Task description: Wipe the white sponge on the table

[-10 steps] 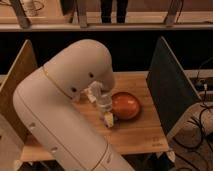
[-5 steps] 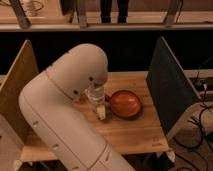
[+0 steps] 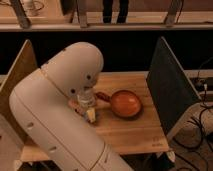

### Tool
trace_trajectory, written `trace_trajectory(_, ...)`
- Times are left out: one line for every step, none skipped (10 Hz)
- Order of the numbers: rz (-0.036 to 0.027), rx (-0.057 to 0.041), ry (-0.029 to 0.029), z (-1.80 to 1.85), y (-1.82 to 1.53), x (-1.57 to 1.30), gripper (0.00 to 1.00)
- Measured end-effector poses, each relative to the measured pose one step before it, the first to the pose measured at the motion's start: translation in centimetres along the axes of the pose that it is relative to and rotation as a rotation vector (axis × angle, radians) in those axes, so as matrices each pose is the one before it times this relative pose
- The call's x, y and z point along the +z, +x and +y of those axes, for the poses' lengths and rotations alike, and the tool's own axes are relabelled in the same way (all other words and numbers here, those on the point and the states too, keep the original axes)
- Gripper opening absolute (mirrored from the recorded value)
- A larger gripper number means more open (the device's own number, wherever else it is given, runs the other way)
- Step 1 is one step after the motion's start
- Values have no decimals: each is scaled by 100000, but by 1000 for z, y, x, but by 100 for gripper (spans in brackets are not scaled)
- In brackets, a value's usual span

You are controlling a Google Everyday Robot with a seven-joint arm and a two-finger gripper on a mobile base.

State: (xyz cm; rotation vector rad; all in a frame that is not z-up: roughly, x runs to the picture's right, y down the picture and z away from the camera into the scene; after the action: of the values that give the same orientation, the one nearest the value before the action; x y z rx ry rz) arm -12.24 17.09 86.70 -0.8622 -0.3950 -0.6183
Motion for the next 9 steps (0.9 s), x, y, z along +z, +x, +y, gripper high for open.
trace_trajectory(-848, -1478, -1087, 731, -854, 391, 4)
trace_trajectory(-992, -575, -1126, 973, -617, 437, 4)
trace_trajectory(-782, 391, -1027, 1063, -231, 411, 4)
trace_trajectory(-343, 1304, -1107, 962, 150, 312, 4)
trace_trajectory(-242, 3768, -1800, 1585, 863, 343, 4)
trace_trajectory(340, 4204, -863, 1259, 1282, 140, 4)
trace_trajectory(574, 3548, -31, 717, 1311, -86, 4)
trace_trajectory(787, 4507, 66, 820, 1750, -180, 4)
trace_trajectory(493, 2965, -61, 445, 1157, -121, 4)
